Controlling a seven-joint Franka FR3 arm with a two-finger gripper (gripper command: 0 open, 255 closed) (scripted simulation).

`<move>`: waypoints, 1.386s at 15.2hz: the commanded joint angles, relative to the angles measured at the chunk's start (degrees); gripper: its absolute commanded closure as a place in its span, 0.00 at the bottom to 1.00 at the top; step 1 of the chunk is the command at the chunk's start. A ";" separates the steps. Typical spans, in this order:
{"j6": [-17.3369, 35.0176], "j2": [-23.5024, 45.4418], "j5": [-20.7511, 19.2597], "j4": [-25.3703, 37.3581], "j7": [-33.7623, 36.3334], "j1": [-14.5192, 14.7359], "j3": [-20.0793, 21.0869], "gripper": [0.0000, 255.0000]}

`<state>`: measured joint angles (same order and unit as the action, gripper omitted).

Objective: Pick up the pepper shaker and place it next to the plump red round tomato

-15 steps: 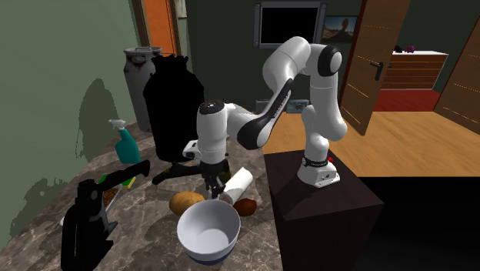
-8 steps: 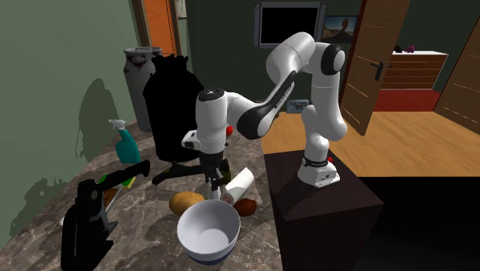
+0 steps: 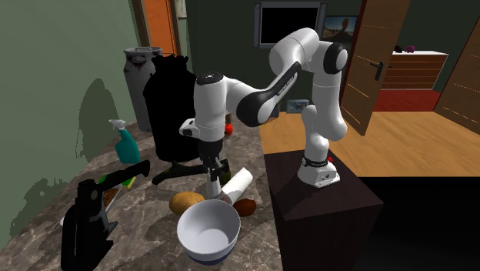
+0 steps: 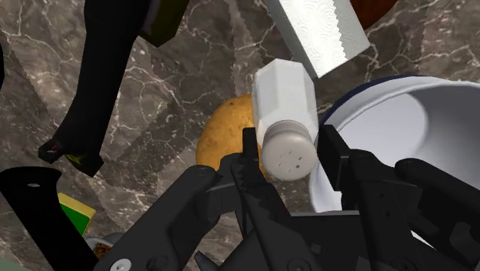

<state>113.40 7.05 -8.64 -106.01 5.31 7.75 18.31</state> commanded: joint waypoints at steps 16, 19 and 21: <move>-8.09 -6.40 2.58 2.48 -5.07 -2.04 -1.33 1.00; -6.77 -11.16 3.95 -3.03 -9.11 -3.86 -3.26 1.00; -6.10 -14.07 4.62 -6.30 -11.82 -4.89 -4.74 1.00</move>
<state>107.26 -5.83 -4.31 -111.25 -4.81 3.52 14.42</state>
